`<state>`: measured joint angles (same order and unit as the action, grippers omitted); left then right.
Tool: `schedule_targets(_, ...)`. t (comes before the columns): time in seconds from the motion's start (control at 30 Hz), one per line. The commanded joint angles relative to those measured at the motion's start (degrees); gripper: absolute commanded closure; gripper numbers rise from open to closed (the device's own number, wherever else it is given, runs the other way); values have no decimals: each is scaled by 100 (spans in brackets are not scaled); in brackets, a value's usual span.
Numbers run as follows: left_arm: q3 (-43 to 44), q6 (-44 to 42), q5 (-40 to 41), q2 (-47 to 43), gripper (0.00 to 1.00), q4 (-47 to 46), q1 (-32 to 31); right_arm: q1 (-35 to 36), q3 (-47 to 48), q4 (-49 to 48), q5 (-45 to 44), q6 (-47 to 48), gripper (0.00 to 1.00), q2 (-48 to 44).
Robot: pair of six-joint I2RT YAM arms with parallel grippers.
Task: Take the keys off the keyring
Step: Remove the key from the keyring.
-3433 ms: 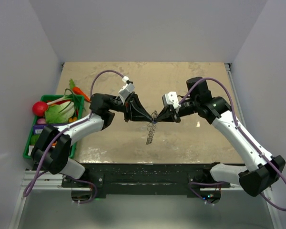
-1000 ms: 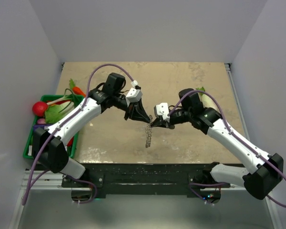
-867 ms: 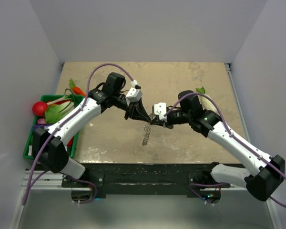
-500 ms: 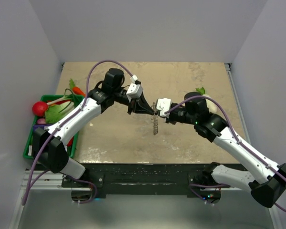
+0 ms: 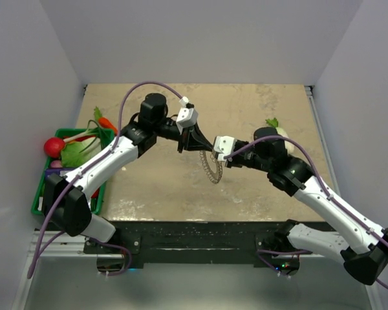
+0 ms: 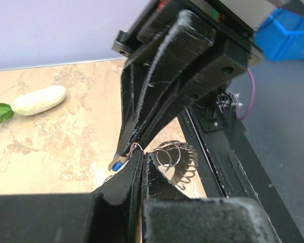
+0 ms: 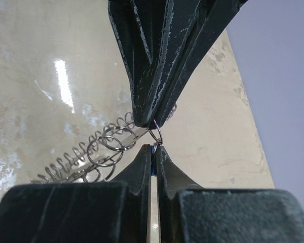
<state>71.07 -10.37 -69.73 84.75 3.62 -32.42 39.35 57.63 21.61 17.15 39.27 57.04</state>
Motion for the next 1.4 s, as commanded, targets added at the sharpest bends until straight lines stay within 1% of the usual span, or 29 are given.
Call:
schedule_targets(0.0, -338, 1298, -278, -196, 100, -1071, -9, 133, 57, -532, -1694, 362, 100, -17)
schedule_targets(0.03, -539, 1753, -191, -204, 100, -1596, -18, 177, 21, -674, -1897, 371, 100, -8)
schedule_targets(0.1, -751, 2309, -111, -170, 100, -2231, -18, 274, -84, -1068, -2241, 398, 100, 44)
schedule_targets(0.13, -926, 2790, -76, -117, 100, -2791, -18, 292, -120, -1219, -2503, 389, 100, 53)
schedule_targets(0.17, -972, 2925, -58, -91, 100, -2962, -18, 318, -137, -1333, -2601, 371, 100, 62)
schedule_targets(0.33, -1069, 3085, 30, -90, 100, -3183, -18, 336, -287, -1887, -3006, 266, 100, 124)
schedule_targets(0.47, -1113, 3234, 127, -169, 100, -3315, 8, 336, -506, -2336, -3498, 196, 100, 106)
schedule_targets(0.57, -1148, 3252, 214, -204, 100, -3341, 78, 336, -612, -2345, -3438, 213, 100, 18)
schedule_targets(0.67, -1183, 3261, 311, -283, 100, -3341, 175, 240, -551, -2178, -3087, 82, 100, -78)
schedule_targets(0.7, -1192, 3261, 346, -301, 100, -3341, 201, 196, -472, -1935, -2842, -23, 100, -105)
schedule_targets(0.77, -1192, 3243, 355, -336, 100, -3297, 237, 65, -358, -1792, -2612, -138, 100, -114)
schedule_targets(1.03, -1183, 2909, 303, -398, 100, -2946, 254, -402, 503, -720, -1058, -464, 100, 106)
schedule_targets(1.2, -1200, 2874, 267, -415, 100, -2919, 245, -735, 986, -333, -476, -578, 100, 369)
schedule_targets(1.37, -1218, 2856, 206, -451, 100, -2919, 245, -1008, 1163, -87, -90, -586, 100, 607)
